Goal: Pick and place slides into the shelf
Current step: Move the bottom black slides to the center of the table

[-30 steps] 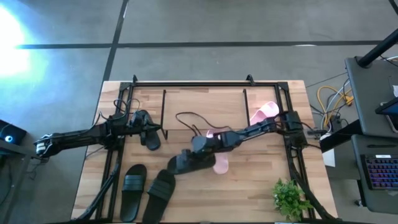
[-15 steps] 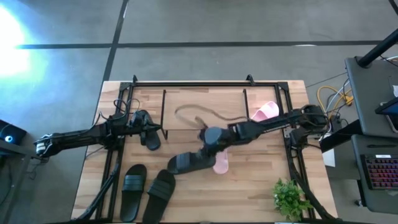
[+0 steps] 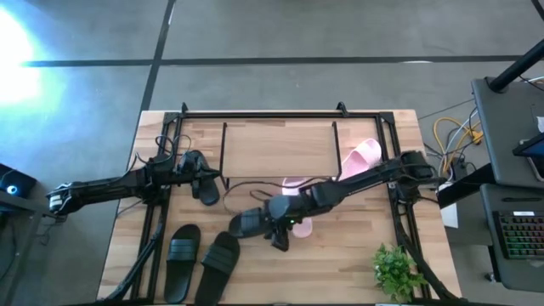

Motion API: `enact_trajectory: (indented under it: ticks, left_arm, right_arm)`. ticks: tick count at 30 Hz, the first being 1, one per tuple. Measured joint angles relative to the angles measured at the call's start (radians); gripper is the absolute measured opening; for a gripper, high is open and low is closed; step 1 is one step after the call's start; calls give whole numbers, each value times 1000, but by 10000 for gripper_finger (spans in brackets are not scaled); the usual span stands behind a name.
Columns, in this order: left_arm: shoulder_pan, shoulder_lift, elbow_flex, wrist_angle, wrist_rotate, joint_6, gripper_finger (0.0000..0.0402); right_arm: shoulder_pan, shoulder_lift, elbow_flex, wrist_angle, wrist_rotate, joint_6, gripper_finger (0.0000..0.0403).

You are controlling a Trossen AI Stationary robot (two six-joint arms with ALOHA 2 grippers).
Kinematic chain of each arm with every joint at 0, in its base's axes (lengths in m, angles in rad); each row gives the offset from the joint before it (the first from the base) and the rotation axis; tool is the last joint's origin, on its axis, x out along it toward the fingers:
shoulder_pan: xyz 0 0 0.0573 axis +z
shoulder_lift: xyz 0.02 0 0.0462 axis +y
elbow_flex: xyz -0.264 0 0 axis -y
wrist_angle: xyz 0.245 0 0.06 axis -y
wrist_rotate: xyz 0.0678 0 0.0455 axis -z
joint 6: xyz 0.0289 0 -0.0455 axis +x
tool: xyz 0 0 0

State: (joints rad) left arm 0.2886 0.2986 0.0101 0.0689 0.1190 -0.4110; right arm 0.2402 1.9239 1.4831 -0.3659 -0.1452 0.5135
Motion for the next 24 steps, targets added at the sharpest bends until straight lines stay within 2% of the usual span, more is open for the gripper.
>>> enact_trajectory:
  ticks: [7,18,21,24]
  left_arm:
    - [0,0,0,0,0,0,0]
    - [0,4,0,1,0,0,0]
    - [0,4,0,1,0,0,0]
    - [0,4,0,1,0,0,0]
  right_arm:
    - [-8,141,183,-249,18,-50,167]
    - [-13,331,451,-281,8,-7,140]
    - [-18,368,522,-279,19,76,116]
    - [-20,385,568,-292,101,177,68]
